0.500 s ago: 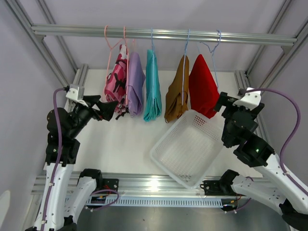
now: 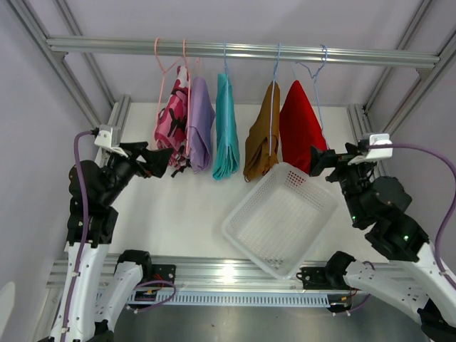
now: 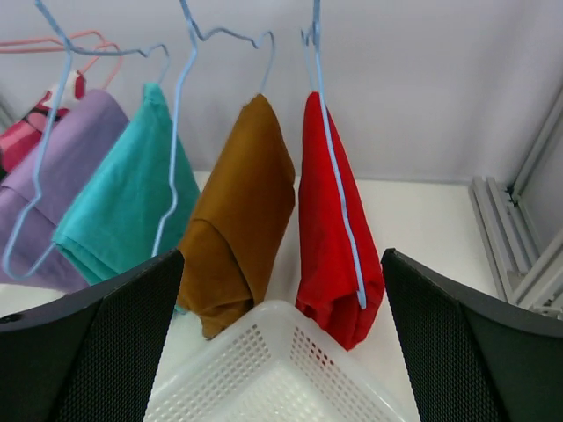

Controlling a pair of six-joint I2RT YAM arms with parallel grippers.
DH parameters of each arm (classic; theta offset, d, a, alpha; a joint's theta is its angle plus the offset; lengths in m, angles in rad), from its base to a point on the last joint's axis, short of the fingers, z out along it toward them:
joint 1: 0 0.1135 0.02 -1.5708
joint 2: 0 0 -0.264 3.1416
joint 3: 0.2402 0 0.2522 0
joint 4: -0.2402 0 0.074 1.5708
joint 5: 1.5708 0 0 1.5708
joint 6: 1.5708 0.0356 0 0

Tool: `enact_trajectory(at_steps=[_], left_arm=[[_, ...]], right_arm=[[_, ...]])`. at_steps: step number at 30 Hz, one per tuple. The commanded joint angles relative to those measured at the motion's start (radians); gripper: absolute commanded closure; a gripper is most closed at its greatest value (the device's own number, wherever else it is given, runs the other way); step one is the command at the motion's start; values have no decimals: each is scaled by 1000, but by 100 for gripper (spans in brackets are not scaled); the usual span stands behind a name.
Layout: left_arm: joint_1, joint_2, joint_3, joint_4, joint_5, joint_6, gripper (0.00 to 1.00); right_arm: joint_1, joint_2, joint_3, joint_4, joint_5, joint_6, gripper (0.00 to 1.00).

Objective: Remove the trousers from the hanger
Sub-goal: Pick up the hanger from the clothesline.

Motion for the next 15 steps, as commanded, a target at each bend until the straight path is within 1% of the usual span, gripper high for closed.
enact_trajectory(at_steps=[1, 3, 4, 5, 6, 7, 8, 10, 11, 12, 13, 15], left_arm=[[5, -1, 27, -6, -34, -33, 1], [5, -14, 17, 14, -34, -45, 1], [6, -20, 15, 15, -52, -54, 0], [6, -30, 11, 14, -70, -62, 0], [6, -31, 14, 9, -101, -73, 0], [6, -33, 12, 6, -110, -71, 1], [6, -31, 15, 1, -115, -70, 1], [6, -27, 14, 0, -124, -76, 1], [6, -27, 14, -2, -124, -79, 1], [6, -19, 14, -2, -117, -79, 0], [6, -16, 15, 0, -100, -79, 0], [6, -7, 14, 3, -92, -80, 1]], right_arm=[[4, 56, 174, -140, -102, 11, 1], [2, 123, 229, -205, -62, -11, 0], [2, 131, 259, -231, -58, 6, 1], [2, 131, 253, -221, -60, 21, 1], [1, 99, 234, -189, -95, 46, 1], [-1, 82, 193, -114, -124, 43, 1], [-2, 71, 184, -83, -156, 42, 0], [-2, 80, 194, -64, -193, 29, 1], [-2, 99, 238, -81, -166, 26, 1], [-4, 126, 266, -133, -119, 26, 0], [-4, 181, 292, -156, -6, 26, 1], [-11, 230, 360, -202, 72, 26, 0]])
